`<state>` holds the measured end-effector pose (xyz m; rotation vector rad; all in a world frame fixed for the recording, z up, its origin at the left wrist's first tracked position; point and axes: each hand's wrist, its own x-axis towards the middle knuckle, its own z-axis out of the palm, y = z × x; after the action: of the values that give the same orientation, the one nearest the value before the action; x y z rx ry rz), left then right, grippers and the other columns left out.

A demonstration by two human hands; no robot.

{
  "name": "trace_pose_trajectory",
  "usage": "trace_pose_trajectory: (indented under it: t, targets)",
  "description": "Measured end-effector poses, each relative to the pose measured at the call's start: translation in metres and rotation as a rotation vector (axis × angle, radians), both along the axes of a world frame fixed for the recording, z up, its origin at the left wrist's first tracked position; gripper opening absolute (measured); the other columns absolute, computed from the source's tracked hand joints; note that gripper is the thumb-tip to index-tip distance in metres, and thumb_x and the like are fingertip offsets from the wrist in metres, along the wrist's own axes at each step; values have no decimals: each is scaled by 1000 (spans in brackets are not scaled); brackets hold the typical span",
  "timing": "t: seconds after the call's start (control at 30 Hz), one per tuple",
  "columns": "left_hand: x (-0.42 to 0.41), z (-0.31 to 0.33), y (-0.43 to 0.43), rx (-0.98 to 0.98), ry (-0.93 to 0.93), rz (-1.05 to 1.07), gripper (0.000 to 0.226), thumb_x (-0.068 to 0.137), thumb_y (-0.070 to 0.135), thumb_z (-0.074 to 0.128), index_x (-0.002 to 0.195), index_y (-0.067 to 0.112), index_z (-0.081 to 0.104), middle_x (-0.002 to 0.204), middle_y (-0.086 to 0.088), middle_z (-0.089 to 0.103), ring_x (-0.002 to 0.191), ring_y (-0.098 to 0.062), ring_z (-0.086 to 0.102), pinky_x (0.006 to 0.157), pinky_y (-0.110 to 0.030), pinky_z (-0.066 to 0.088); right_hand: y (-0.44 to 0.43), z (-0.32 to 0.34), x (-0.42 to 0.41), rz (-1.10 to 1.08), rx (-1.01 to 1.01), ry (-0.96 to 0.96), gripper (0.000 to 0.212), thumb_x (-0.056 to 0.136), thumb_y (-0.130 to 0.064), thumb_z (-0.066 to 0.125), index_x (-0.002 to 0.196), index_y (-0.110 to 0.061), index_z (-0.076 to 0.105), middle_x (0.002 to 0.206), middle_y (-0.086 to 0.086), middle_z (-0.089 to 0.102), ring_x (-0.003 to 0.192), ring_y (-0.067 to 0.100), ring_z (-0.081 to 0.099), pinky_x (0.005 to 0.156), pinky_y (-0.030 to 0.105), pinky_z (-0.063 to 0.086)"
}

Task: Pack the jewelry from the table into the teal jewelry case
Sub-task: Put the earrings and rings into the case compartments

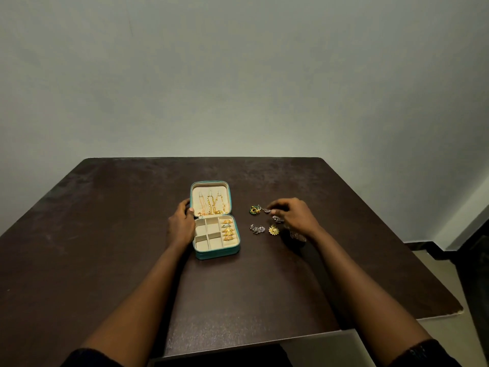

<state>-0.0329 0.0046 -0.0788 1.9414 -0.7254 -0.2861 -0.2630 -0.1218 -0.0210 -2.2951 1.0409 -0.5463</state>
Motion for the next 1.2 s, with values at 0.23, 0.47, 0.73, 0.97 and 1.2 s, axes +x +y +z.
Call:
trace_pose_trajectory:
  t: [0.23, 0.47, 0.73, 0.97, 1.2]
  targets:
    - [0, 1, -1, 9, 0, 2, 38, 99, 18, 40, 137, 17, 44, 131, -14, 56, 116, -30, 55, 93, -39, 44, -30, 14, -57, -167, 164, 30, 18, 87, -1, 60, 101, -6, 70, 100, 13, 70, 78, 15, 61, 73, 29, 52]
    - [-3, 2, 1, -7, -2, 0, 39, 99, 16, 39, 138, 15, 44, 132, -15, 55, 118, -30, 54, 92, -38, 43, -13, -2, -65, 35, 313, 322, 14, 76, -22, 74, 86, -23, 64, 90, -5, 64, 92, 13, 59, 78, 24, 44]
    - [-4, 2, 1, -12, -6, 4, 38, 99, 15, 40, 137, 14, 45, 131, -16, 56, 117, -32, 54, 92, -37, 43, -21, -1, -68, -106, 260, 246, 21, 83, 2, 59, 80, -19, 60, 90, 0, 62, 81, 10, 56, 65, 18, 44]
    - [-3, 2, 1, 3, -22, 15, 38, 98, 16, 40, 137, 15, 45, 130, -17, 57, 116, -33, 55, 92, -38, 43, -24, -12, -60, -188, 67, 357, 30, 87, -12, 57, 117, -14, 63, 125, 11, 56, 116, 25, 51, 98, 32, 41]
    - [-2, 2, 0, 11, -16, 10, 39, 99, 16, 40, 137, 15, 45, 131, -16, 56, 117, -33, 54, 93, -39, 43, -7, -16, -40, -94, -47, 373, 33, 82, -36, 67, 112, -25, 67, 128, -2, 51, 125, 23, 39, 103, 39, 29]
